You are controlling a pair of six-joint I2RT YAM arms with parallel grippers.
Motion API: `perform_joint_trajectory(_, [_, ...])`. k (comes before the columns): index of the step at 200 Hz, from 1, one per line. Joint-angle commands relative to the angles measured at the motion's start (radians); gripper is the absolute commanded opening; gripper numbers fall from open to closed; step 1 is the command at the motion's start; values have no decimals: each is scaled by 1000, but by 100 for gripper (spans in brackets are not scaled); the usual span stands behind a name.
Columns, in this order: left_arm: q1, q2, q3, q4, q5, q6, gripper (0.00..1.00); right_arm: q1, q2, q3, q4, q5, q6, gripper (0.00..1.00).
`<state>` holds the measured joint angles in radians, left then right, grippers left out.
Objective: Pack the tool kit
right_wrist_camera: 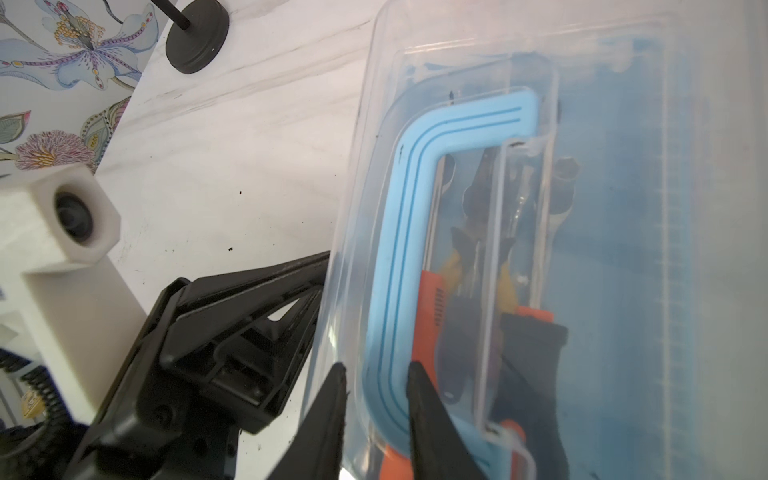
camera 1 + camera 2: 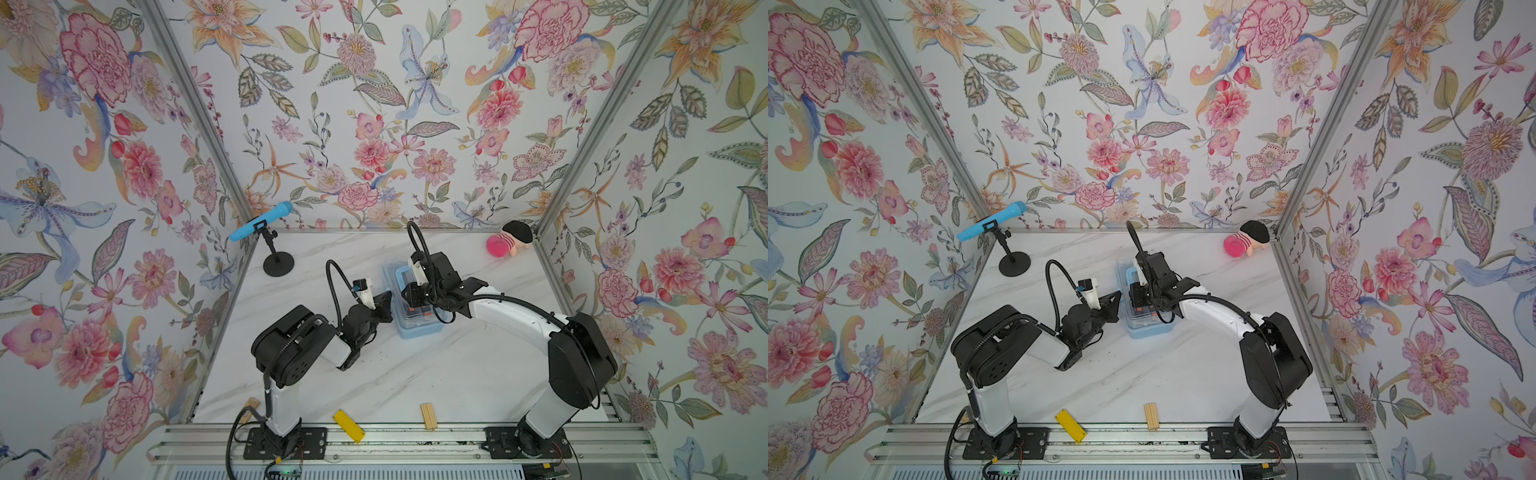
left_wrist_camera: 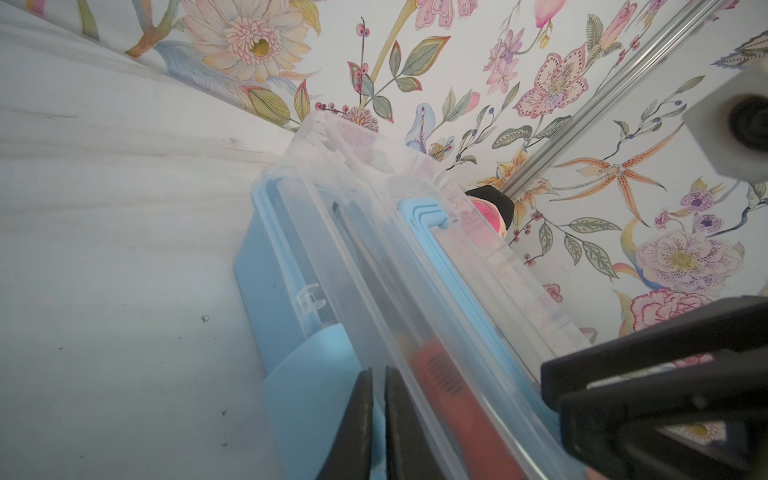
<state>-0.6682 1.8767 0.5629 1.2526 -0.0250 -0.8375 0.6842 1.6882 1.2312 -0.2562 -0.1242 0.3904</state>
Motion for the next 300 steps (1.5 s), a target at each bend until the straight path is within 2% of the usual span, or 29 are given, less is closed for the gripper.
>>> perform_joint_trajectory(1, [2, -76, -36, -28, 12, 27, 16, 2, -3, -22, -192, -74, 23, 29])
perform_joint_trajectory(34, [26, -169, -67, -93, 9, 37, 19, -16, -41, 4, -194, -81, 26, 33])
perform_joint_trajectory(52, [32, -220, -66, -199, -9, 48, 19, -28, -65, 21, -197, -93, 30, 34])
perform_joint_trajectory(67, [33, -269, -50, -337, -43, 62, 19, -28, -89, 34, -197, -98, 31, 34])
perform_joint_trajectory(71, [33, -281, -43, -381, -55, 64, 19, -58, -97, 38, -198, -97, 34, 34])
perform_joint_trajectory(116, [36, -398, 55, -826, -153, 99, 18, -138, -186, 40, -196, -57, 42, 39])
perform_joint_trajectory(138, [36, -404, 96, -947, -163, 124, 18, -202, -193, 30, -198, -21, 35, 41])
perform_joint_trajectory(174, [48, -375, 142, -1015, -156, 141, 17, -307, -139, 17, -190, -8, 28, 41])
perform_joint_trajectory(204, [64, -322, 182, -1019, -112, 158, 18, -356, -56, 25, -161, -55, 27, 42])
perform_joint_trajectory(232, [76, -212, 245, -1035, -47, 176, 16, -373, 33, 61, -149, -80, 22, 42])
perform_joint_trajectory(300, [95, -100, 313, -980, 43, 177, 16, -362, 158, 127, -115, -143, 17, 41])
